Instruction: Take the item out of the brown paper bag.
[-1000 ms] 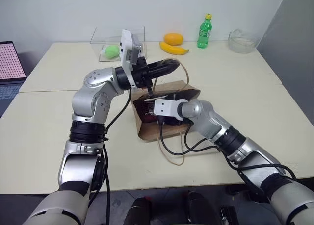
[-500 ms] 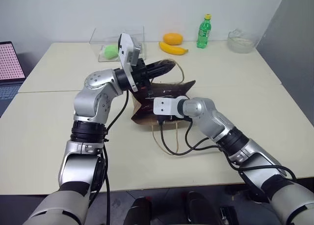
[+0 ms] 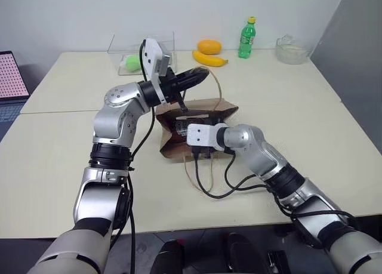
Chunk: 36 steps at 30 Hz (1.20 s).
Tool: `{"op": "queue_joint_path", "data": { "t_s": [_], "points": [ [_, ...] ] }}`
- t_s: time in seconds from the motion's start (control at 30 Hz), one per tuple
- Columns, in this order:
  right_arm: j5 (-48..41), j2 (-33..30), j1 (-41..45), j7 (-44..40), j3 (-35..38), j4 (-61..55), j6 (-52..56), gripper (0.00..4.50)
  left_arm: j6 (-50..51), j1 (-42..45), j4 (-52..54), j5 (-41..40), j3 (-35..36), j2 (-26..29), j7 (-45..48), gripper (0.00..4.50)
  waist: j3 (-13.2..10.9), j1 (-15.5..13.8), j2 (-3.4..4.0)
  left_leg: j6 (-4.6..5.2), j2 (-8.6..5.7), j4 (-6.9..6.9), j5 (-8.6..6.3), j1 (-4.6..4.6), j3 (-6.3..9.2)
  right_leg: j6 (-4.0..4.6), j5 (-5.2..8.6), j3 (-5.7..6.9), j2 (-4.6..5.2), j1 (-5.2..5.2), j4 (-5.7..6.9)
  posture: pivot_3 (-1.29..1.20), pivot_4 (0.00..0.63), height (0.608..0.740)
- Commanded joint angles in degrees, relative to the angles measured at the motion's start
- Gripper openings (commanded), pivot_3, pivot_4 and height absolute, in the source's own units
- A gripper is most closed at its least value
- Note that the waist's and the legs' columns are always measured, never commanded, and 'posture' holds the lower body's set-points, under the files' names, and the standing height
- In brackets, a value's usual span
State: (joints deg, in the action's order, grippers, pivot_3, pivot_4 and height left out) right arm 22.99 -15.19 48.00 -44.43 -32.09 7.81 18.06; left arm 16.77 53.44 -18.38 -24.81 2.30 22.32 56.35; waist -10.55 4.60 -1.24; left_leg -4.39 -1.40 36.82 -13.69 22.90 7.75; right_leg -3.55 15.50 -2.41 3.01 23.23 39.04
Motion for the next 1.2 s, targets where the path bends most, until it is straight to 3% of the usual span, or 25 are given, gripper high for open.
{"op": "queue_joint_path", "data": {
  "t_s": [0.03,0.23,0.6,1.0,1.1,1.2],
  "points": [
    [1.2,0.4,1.6,0.9,1.3,-2.2,0.9,2.26,0.2,1.4,1.1,-1.3,2.4,0.7,-0.6,0.00,0.0,0.0,0.00,0.00,0.00,0.00,0.00,0.00,-0.01,0.00,0.00,-0.01,0.00,0.00,0.00,0.00,0.150,0.740],
    [4.7,1.4,3.9,1.8,-1.0,3.0,1.5,4.47,1.2,1.2,2.0,-1.8,2.7,0.8,-0.4,0.00,0.0,0.0,0.00,-0.01,0.00,0.00,0.01,-0.01,-0.02,0.00,0.00,0.00,0.00,0.00,0.00,0.00,0.150,0.740],
    [11.8,3.9,10.7,5.5,-6.3,20.3,-4.3,4.47,1.7,0.8,2.8,-2.0,2.3,1.2,0.3,0.00,0.0,0.1,0.00,-0.07,0.00,-0.03,0.04,-0.01,-0.02,0.00,0.00,-0.01,0.00,0.01,0.00,0.00,0.150,0.740],
    [11.9,8.3,16.6,6.3,-5.9,39.9,-10.1,4.47,1.8,0.0,3.9,-1.9,2.0,1.2,0.8,0.00,0.0,0.3,0.02,-0.05,0.02,-0.02,0.03,-0.16,-0.02,0.02,-0.01,-0.03,-0.02,-0.06,0.10,0.00,0.150,0.740],
    [11.6,9.2,17.3,5.4,-5.2,42.7,-10.9,3.92,1.7,-0.1,4.1,-1.9,2.0,1.2,0.9,0.00,0.0,0.4,0.02,-0.03,0.03,-0.02,0.02,-0.20,-0.02,0.02,-0.01,-0.03,-0.03,-0.09,0.12,0.00,0.150,0.740],
    [10.8,9.6,17.5,4.9,-4.2,44.1,-11.2,3.04,1.6,-0.2,4.1,-1.8,1.9,1.2,0.9,0.00,0.1,0.4,0.02,-0.02,0.02,-0.02,0.02,-0.20,-0.01,0.02,-0.01,-0.03,-0.03,-0.09,0.14,0.00,0.150,0.740]
  ]
}}
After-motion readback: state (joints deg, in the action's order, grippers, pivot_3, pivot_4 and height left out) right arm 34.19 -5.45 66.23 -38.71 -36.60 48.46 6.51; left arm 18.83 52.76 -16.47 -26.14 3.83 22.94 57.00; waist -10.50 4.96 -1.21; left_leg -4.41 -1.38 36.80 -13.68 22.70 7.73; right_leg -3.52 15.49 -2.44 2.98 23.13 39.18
